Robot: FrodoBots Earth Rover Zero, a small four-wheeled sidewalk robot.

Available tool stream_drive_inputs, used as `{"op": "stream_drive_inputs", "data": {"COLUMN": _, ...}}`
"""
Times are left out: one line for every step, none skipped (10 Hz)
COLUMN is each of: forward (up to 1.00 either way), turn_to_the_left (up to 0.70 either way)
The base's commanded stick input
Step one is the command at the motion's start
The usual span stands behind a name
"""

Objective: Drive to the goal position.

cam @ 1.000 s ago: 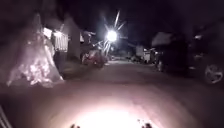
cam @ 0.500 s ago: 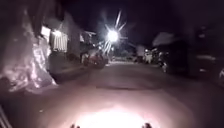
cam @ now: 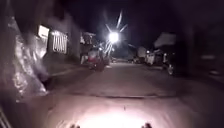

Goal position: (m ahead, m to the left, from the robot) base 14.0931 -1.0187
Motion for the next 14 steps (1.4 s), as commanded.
{"op": "stream_drive_inputs", "data": {"forward": 0.85, "turn_to_the_left": 0.00}}
{"op": "stream_drive_inputs", "data": {"forward": 0.85, "turn_to_the_left": 0.00}}
{"op": "stream_drive_inputs", "data": {"forward": 0.85, "turn_to_the_left": 0.00}}
{"op": "stream_drive_inputs", "data": {"forward": 0.85, "turn_to_the_left": 0.00}}
{"op": "stream_drive_inputs", "data": {"forward": 0.85, "turn_to_the_left": -0.01}}
{"op": "stream_drive_inputs", "data": {"forward": 0.85, "turn_to_the_left": -0.13}}
{"op": "stream_drive_inputs", "data": {"forward": 0.85, "turn_to_the_left": 0.00}}
{"op": "stream_drive_inputs", "data": {"forward": 0.85, "turn_to_the_left": 0.00}}
{"op": "stream_drive_inputs", "data": {"forward": 0.85, "turn_to_the_left": 0.00}}
{"op": "stream_drive_inputs", "data": {"forward": 0.85, "turn_to_the_left": 0.00}}
{"op": "stream_drive_inputs", "data": {"forward": 0.85, "turn_to_the_left": 0.00}}
{"op": "stream_drive_inputs", "data": {"forward": 0.85, "turn_to_the_left": 0.00}}
{"op": "stream_drive_inputs", "data": {"forward": 0.85, "turn_to_the_left": 0.00}}
{"op": "stream_drive_inputs", "data": {"forward": 0.85, "turn_to_the_left": 0.00}}
